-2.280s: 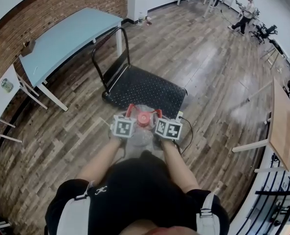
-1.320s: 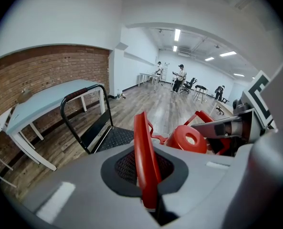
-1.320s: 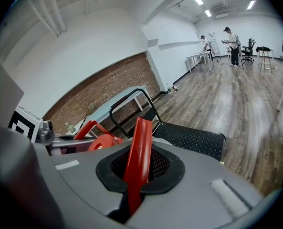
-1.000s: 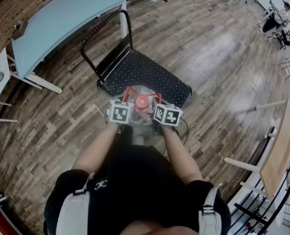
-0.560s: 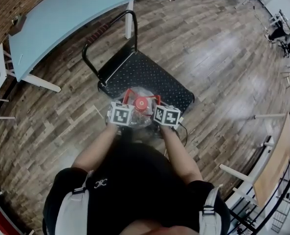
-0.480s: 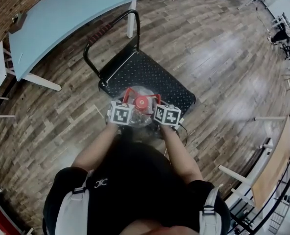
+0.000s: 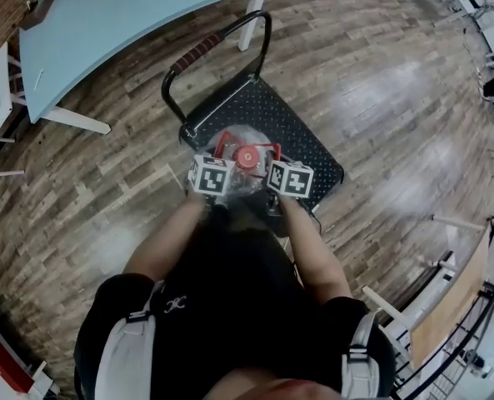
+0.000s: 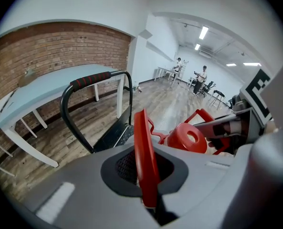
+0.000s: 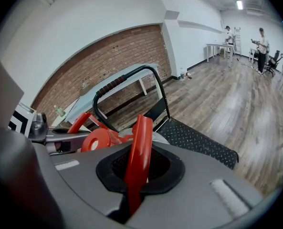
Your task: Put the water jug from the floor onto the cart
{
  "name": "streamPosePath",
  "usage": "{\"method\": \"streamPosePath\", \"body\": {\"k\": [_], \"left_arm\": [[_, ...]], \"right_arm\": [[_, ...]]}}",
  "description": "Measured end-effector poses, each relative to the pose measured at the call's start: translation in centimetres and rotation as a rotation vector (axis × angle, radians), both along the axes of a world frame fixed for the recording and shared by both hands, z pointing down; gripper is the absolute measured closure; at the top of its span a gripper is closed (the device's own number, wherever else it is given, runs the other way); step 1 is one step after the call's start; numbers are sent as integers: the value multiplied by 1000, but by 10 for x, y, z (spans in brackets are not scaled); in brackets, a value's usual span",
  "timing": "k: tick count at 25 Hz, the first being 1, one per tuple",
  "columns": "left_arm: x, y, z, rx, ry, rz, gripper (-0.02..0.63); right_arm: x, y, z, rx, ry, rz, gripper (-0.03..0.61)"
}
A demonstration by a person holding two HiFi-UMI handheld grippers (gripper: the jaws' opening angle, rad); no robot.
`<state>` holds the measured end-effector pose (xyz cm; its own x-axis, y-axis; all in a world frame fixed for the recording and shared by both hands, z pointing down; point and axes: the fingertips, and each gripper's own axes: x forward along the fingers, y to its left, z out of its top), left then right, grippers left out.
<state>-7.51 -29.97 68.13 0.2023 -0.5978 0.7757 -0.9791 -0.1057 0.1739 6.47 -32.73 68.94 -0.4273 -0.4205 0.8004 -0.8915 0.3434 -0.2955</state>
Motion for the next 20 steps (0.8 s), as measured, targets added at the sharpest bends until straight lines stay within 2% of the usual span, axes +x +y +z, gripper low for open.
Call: {"method": "streamPosePath", "body": {"k": [4, 11, 20], "left_arm": [[-18, -24, 10, 13, -8, -24, 612], [-47, -46, 40, -27, -3, -96, 612], [-57, -71, 83, -83, -11, -189, 612]], "right_arm": [[-19, -23, 14, -28, -1, -9, 558], [-54, -57, 42, -34, -23, -43, 558], [-73, -92, 83, -49, -10, -113, 558]]}}
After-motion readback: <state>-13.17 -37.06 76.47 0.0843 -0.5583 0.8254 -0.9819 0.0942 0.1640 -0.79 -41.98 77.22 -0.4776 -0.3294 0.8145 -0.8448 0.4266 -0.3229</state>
